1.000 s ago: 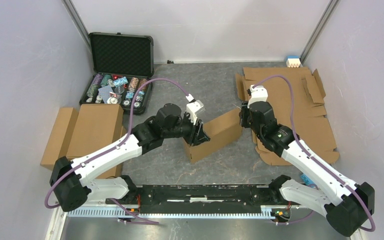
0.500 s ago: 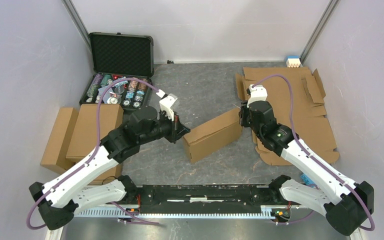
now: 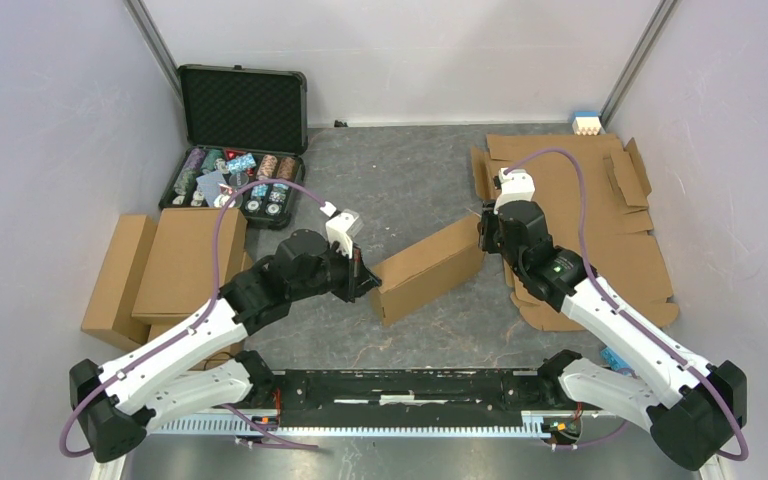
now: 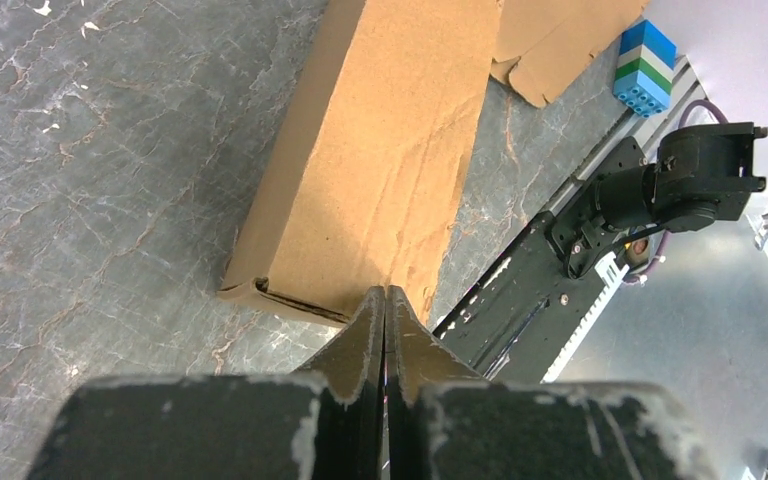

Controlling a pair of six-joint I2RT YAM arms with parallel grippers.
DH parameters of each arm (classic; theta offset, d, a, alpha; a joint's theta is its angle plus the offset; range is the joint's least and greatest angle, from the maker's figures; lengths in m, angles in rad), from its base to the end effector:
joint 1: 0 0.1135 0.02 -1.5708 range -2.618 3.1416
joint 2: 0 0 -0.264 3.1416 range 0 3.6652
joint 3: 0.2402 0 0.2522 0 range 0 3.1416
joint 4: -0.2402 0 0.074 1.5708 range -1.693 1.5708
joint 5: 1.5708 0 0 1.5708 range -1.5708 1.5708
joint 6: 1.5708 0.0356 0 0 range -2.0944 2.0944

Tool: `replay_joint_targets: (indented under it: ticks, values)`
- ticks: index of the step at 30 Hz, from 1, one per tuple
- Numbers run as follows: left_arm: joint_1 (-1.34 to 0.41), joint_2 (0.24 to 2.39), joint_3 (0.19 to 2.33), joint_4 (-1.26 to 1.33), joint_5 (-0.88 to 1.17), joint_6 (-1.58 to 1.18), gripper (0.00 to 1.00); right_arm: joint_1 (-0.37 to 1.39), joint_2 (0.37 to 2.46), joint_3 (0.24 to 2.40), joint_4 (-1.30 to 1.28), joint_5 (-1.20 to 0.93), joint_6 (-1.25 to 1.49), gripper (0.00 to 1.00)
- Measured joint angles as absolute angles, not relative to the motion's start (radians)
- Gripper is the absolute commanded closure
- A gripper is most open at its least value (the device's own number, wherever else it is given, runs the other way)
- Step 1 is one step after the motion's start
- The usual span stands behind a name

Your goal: Fold the paper box

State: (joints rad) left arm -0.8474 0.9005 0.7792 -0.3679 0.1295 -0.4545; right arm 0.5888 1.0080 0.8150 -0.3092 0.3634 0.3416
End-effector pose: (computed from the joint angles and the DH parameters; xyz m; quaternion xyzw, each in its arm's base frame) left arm 0.1309 -0.1551 0.2989 0.1997 0.8325 -0.3554 0.3751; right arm 0.1942 0.1145 0.2970 -0.0130 0.8513 0.0857 0.5174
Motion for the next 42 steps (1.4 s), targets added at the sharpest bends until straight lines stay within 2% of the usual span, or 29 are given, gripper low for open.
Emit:
replay_joint_targets:
  ticks: [10, 21, 29, 42]
  values:
    - [-0.847, 0.912, 0.867, -0.432, 0.168, -0.473, 0.98, 0.589, 1.007, 0.815, -0.310, 0.363, 0.336, 0.67]
    - [-0.820, 0.852, 0.703, -0.295, 0.179, -0.572, 0.98, 0.589, 1.007, 0.815, -0.309, 0.345, 0.336, 0.67]
    - [-0.819, 0.888, 0.773, -0.402, 0.182, -0.592, 0.98, 0.589, 0.987, 0.818, -0.340, 0.336, 0.336, 0.67]
    - [-0.815, 0.865, 0.741, -0.389, 0.245, -0.648, 0.97, 0.587, 0.892, 0.735, -0.301, 0.303, 0.321, 0.57]
